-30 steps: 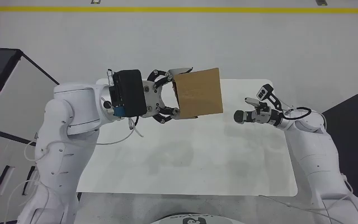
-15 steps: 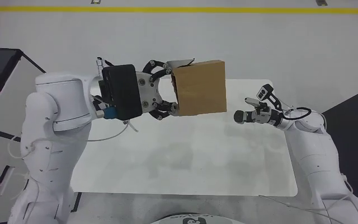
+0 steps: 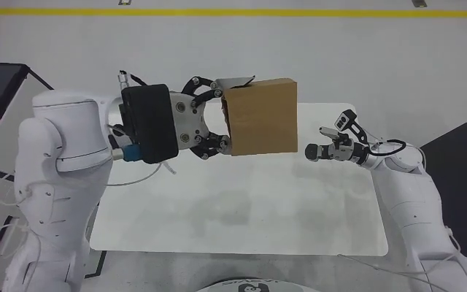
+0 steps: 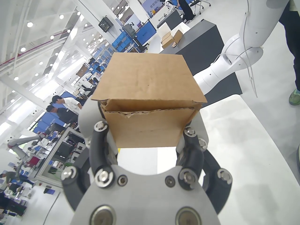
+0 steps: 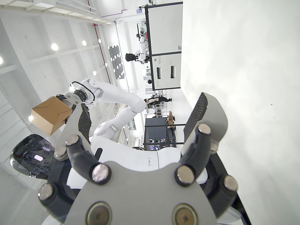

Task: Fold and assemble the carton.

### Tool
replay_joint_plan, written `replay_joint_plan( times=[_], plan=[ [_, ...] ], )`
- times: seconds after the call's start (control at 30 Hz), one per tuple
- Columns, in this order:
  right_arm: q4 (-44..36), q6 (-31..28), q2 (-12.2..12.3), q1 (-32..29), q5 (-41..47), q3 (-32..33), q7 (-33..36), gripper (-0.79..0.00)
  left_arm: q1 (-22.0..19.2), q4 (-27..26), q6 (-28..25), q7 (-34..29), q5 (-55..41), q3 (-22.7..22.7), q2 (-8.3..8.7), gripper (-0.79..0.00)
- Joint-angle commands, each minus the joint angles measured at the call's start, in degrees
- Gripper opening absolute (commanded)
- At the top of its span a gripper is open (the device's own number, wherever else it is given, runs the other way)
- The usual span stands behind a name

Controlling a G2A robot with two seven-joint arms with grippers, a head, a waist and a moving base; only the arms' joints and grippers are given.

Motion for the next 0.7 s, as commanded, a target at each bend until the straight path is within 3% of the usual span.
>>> replay_joint_plan(
  times=[0.0,0.1,0.3,0.53,0.6,0.67],
  plan=[
    [0.0,0.0,0.0,0.0,0.0,0.0,0.0,0.0,0.6,-0.1,0.8,-1.1,0.0,0.6,0.1,-0.785],
    [0.0,0.0,0.0,0.0,0.0,0.0,0.0,0.0,1.3,0.2,4.0,-3.6,-2.9,1.7,0.21,-0.785],
    [0.0,0.0,0.0,0.0,0.0,0.0,0.0,0.0,2.2,0.0,14.2,-16.6,-17.8,3.0,0.98,-0.785],
    [0.0,0.0,0.0,0.0,0.0,0.0,0.0,0.0,1.8,-0.7,14.4,-17.4,-19.2,2.8,1.06,-0.785],
    [0.0,0.0,0.0,0.0,0.0,0.0,0.0,0.0,3.7,0.5,19.2,-15.8,-21.8,2.6,0.96,-0.785],
    [0.0,0.0,0.0,0.0,0.0,0.0,0.0,0.0,5.0,0.7,23.2,-18.1,-26.9,3.1,1.05,-0.785]
  ],
)
